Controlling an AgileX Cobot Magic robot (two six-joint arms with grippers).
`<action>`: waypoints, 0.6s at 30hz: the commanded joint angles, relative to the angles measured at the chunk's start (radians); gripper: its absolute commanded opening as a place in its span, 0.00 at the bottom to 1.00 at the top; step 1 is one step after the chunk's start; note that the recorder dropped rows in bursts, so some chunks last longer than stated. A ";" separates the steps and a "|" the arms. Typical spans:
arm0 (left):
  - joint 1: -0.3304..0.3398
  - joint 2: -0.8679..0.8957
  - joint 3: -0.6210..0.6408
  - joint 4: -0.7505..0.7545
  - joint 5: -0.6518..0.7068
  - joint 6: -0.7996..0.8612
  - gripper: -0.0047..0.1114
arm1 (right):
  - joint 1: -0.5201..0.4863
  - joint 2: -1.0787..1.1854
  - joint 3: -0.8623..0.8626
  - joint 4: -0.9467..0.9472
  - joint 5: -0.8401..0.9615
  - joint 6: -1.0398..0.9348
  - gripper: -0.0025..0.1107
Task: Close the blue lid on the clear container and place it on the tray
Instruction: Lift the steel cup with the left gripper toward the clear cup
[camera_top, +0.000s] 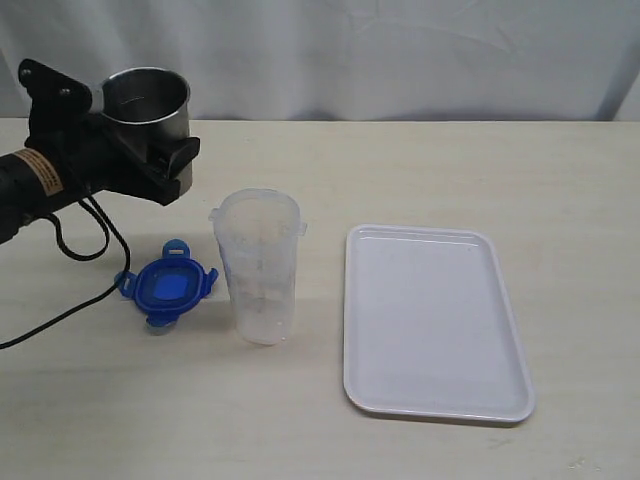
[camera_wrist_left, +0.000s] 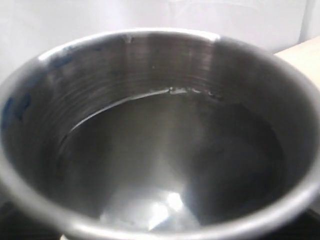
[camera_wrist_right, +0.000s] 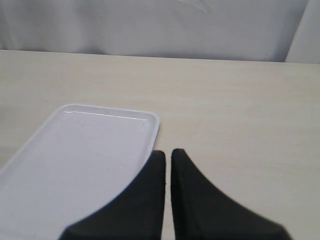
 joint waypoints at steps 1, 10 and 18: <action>-0.019 -0.016 -0.023 0.023 -0.051 -0.008 0.04 | -0.003 -0.004 0.002 0.001 0.000 0.002 0.06; -0.021 -0.016 -0.025 0.151 -0.093 -0.011 0.04 | -0.003 -0.004 0.002 0.001 0.000 0.002 0.06; -0.021 -0.016 -0.025 0.227 -0.139 0.021 0.04 | -0.003 -0.004 0.002 0.001 0.000 0.002 0.06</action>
